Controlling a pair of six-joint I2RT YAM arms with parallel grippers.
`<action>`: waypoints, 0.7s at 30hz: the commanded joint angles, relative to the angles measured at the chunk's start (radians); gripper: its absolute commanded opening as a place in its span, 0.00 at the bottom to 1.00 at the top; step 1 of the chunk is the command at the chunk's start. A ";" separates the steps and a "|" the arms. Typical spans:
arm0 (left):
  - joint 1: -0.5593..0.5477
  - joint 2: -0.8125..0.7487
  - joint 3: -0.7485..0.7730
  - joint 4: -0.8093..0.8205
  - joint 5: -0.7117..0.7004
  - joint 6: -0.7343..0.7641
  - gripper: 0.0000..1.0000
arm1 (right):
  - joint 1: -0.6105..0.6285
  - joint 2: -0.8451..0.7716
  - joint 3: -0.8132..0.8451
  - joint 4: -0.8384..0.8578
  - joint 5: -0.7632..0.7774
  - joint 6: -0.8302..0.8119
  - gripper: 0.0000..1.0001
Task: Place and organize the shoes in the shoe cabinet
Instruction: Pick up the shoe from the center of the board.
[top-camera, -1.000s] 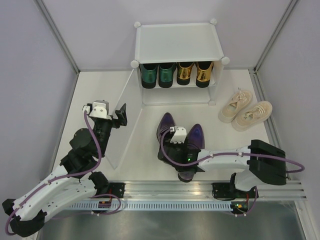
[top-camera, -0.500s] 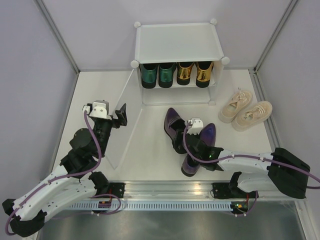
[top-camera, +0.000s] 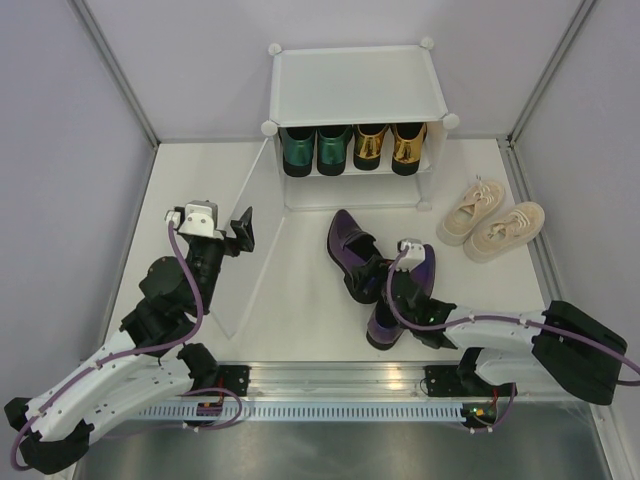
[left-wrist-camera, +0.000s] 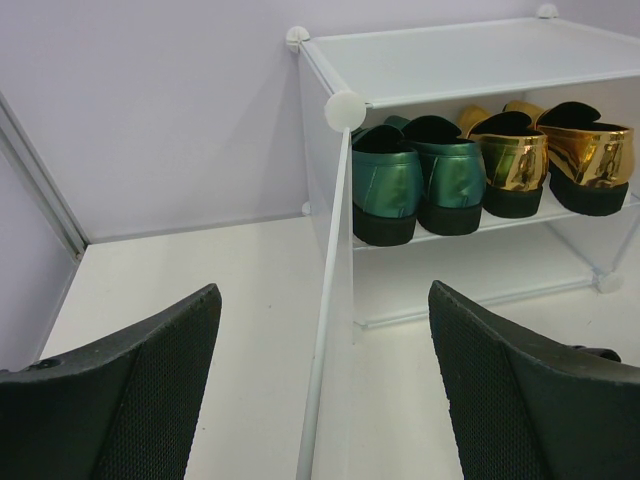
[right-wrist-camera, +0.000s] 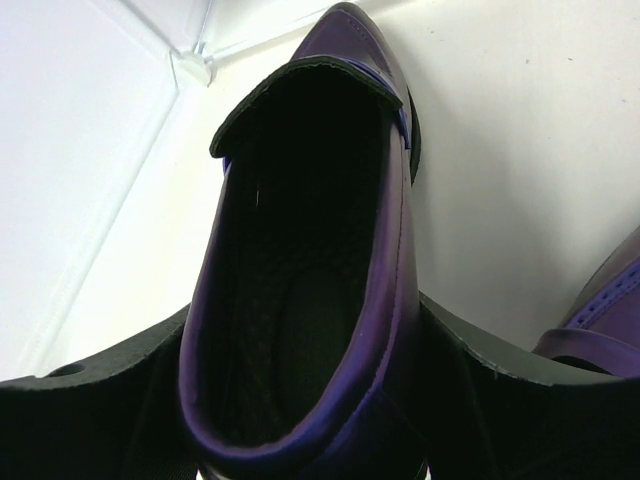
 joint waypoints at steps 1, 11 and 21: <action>0.003 0.011 0.009 -0.013 0.007 0.009 0.87 | -0.006 0.036 0.010 0.137 -0.031 -0.115 0.01; 0.001 0.009 0.012 -0.015 0.004 0.012 0.87 | 0.230 0.318 0.215 0.123 0.231 -0.508 0.01; 0.001 0.008 0.011 -0.017 0.007 0.010 0.87 | 0.328 0.553 0.372 0.116 0.412 -0.764 0.01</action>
